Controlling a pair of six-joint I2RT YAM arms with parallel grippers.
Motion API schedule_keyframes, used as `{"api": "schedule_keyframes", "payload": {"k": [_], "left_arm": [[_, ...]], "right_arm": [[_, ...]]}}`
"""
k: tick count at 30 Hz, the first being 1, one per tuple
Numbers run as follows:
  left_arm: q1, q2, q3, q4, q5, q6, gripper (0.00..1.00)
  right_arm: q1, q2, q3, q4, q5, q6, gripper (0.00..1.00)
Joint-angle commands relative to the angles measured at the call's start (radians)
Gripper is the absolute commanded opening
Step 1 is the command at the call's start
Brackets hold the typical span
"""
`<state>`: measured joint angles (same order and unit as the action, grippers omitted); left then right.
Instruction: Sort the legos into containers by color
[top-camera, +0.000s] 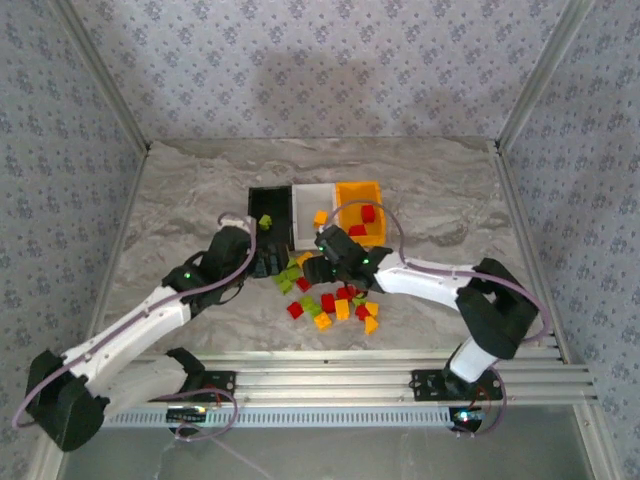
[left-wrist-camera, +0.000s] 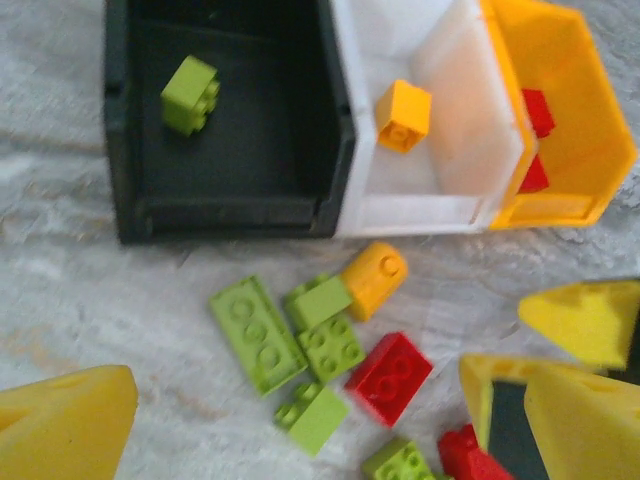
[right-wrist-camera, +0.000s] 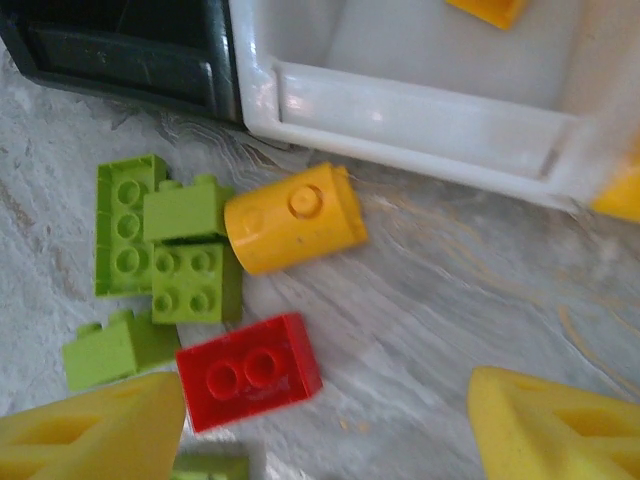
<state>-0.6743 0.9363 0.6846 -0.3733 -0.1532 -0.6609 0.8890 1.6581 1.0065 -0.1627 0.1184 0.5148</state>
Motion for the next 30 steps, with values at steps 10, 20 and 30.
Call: {"api": "schedule_keyframes", "payload": {"k": [10, 20, 30], "left_arm": [[-0.001, -0.217, -0.112, -0.140, -0.063, -0.075, 1.00], [0.002, -0.211, -0.117, -0.144, -0.082, -0.072, 1.00], [0.010, -0.180, -0.122, -0.134, -0.077, -0.077, 1.00]], "right_arm": [[0.079, 0.154, 0.110, -0.090, 0.055, -0.040, 0.79], [0.090, 0.237, 0.138, -0.093, 0.048, -0.055, 0.79], [0.091, 0.266, 0.155, -0.077, 0.033, -0.083, 0.69]]}}
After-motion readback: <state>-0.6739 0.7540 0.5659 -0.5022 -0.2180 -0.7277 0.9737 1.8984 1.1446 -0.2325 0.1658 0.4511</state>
